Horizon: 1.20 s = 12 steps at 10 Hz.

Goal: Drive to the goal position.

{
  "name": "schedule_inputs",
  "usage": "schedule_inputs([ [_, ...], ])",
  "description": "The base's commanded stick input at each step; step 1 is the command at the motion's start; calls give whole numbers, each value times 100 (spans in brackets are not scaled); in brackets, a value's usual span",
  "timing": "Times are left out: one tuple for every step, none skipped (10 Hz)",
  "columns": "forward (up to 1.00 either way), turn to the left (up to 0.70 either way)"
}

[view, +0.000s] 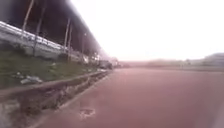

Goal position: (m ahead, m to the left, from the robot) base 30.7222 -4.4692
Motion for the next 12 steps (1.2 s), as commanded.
schedule_inputs([
  [70, 0],
  [70, 0],
  [70, 0],
  [70, -5],
  [70, -17],
  [70, -16],
  [70, -10],
  [70, 0],
  [70, 0],
  [70, -12],
  [70, 0],
  [70, 0],
])
